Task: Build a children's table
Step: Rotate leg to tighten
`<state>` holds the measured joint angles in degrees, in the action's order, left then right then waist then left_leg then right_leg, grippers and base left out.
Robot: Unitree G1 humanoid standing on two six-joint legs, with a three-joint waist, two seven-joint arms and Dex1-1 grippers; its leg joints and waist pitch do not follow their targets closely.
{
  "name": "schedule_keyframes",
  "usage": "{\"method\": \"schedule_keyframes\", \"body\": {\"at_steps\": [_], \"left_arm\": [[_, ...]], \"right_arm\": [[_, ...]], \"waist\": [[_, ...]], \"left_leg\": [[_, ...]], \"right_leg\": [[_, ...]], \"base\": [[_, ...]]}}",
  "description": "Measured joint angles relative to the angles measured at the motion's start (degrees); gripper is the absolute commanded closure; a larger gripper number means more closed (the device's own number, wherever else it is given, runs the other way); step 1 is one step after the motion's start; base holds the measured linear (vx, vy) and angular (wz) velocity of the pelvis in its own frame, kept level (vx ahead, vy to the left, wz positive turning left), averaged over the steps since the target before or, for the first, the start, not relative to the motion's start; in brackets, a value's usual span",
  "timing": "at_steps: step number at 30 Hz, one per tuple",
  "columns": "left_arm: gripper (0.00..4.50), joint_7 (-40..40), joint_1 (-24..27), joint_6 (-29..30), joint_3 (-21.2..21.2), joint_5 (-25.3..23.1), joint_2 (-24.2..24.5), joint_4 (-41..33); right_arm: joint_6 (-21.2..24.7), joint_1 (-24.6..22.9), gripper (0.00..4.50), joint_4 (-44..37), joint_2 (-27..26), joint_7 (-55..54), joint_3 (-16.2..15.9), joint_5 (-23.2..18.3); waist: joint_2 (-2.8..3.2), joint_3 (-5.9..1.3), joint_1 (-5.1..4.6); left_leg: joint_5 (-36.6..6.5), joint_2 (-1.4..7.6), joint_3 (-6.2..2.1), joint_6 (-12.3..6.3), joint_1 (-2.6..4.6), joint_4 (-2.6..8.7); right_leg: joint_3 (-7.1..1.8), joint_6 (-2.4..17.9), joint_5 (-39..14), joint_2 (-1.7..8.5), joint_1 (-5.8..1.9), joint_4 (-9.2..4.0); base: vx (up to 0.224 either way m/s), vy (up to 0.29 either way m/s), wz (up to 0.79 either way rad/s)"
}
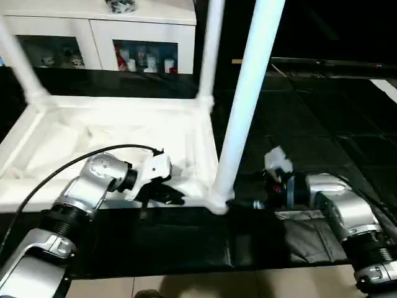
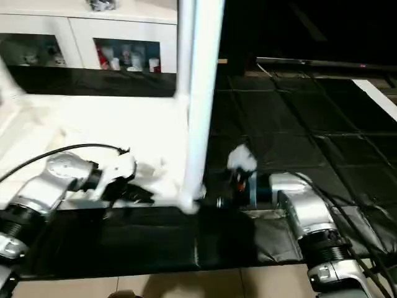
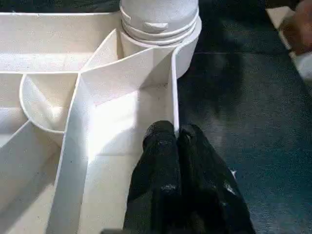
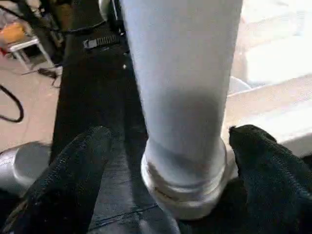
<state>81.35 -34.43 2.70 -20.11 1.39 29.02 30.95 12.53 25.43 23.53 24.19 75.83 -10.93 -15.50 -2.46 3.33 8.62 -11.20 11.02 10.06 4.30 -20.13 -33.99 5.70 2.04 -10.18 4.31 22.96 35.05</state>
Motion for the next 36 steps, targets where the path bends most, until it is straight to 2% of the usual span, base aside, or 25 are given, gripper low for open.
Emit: {"method": "schedule_keyframes", "body": {"at_steps": [3,6,8,11,13,15,18,19,28,32,36], "left_arm": [[4.5,0.5,0.0,0.1,-0.3,0.0,-0.3,-0.7],[4.5,0.9,0.0,0.3,-0.6,0.0,-0.7,-1.1],[4.5,1.0,0.0,0.3,-0.8,0.1,-0.8,-1.2],[4.5,1.1,0.0,0.3,-0.8,0.1,-0.7,-1.2],[4.5,1.1,0.0,0.3,-0.7,0.1,-0.7,-1.2],[4.5,1.0,0.0,0.3,-0.7,0.1,-0.7,-1.2],[4.5,1.0,0.0,0.3,-0.6,0.1,-0.7,-1.2],[4.5,1.0,0.0,0.2,-0.6,0.1,-0.7,-1.2],[4.5,0.3,0.0,1.2,0.0,0.3,-1.7,-1.1],[4.5,-3.0,0.0,4.2,0.8,0.2,-3.6,-0.7],[4.5,-10.7,-1.3,8.8,3.0,-1.2,-6.2,1.4]], "right_arm": [[0.4,1.6,0.72,1.7,-1.4,0.2,-0.8,0.3],[1.0,2.8,1.0,2.5,-1.8,0.6,-0.8,0.3],[1.0,2.9,1.07,2.6,-1.8,0.9,-0.8,0.3],[1.8,3.0,1.41,3.2,-1.9,2.1,-0.8,0.0],[2.3,3.0,1.41,3.8,-1.9,2.3,-0.9,-0.1],[2.4,3.0,1.75,3.9,-2.0,2.7,-0.9,-0.3],[2.0,3.5,1.93,4.2,-2.0,2.8,-0.9,-0.2],[1.9,3.6,2.14,4.2,-2.0,2.9,-0.9,-0.1],[1.8,3.2,2.33,3.2,-2.0,2.5,-0.5,0.3],[2.8,1.0,2.36,1.7,-2.9,-1.0,1.7,0.3],[3.2,1.4,2.39,3.0,-7.5,-13.8,5.5,1.7]], "waist": [[0.0,0.0,0.03],[0.0,0.0,0.21],[-0.01,0.0,0.21],[-0.02,-0.01,0.19],[-0.02,-0.01,0.17],[-0.02,-0.01,0.16],[-0.03,-0.02,0.16],[-0.03,-0.02,0.16],[-0.03,-0.02,0.33],[-0.03,-0.02,0.78],[-0.01,-0.03,-0.58]], "left_leg": [[0.0,0.0,0.0,0.0,-0.03,-0.01],[0.0,0.01,0.0,0.0,-0.05,-0.01],[0.0,0.01,0.0,0.0,-0.06,-0.01],[0.0,0.01,0.0,0.0,-0.08,-0.01],[0.0,0.01,0.0,0.0,-0.09,-0.01],[0.0,0.01,0.0,0.0,-0.08,-0.01],[0.0,0.01,0.0,0.0,-0.07,-0.01],[0.0,0.01,0.0,0.0,-0.05,-0.01],[0.0,0.01,0.0,0.01,0.0,-0.02],[0.0,0.0,0.0,0.01,0.03,-0.06],[0.0,0.0,-0.01,0.08,0.1,-0.08]], "right_leg": [[0.01,0.0,0.0,0.02,0.0,0.01],[0.03,0.0,0.0,0.02,0.0,0.01],[0.03,0.0,0.0,0.02,0.01,0.0],[0.04,-0.1,0.0,0.02,0.02,0.0],[0.03,-0.1,0.0,0.02,0.04,0.01],[0.03,-0.1,-0.1,0.02,0.04,0.01],[0.03,-0.1,-0.1,0.02,0.03,0.02],[0.03,-0.1,-0.1,0.02,0.02,0.03],[0.04,-0.1,0.0,0.02,-0.03,0.07],[0.03,-0.1,0.0,0.05,-0.06,0.11],[0.03,-0.2,-0.1,0.04,-0.04,0.19]], "base": [[0.0,0.0,0.0],[0.0,0.0,0.0],[0.0,0.0,0.0],[0.0,0.0,0.0],[0.0,0.0,0.0],[0.0,0.0,0.0],[0.0,0.0,0.0],[0.0,0.0,0.0],[0.0,0.0,0.0],[0.0,0.0,0.0],[0.0,0.0,0.0]]}}
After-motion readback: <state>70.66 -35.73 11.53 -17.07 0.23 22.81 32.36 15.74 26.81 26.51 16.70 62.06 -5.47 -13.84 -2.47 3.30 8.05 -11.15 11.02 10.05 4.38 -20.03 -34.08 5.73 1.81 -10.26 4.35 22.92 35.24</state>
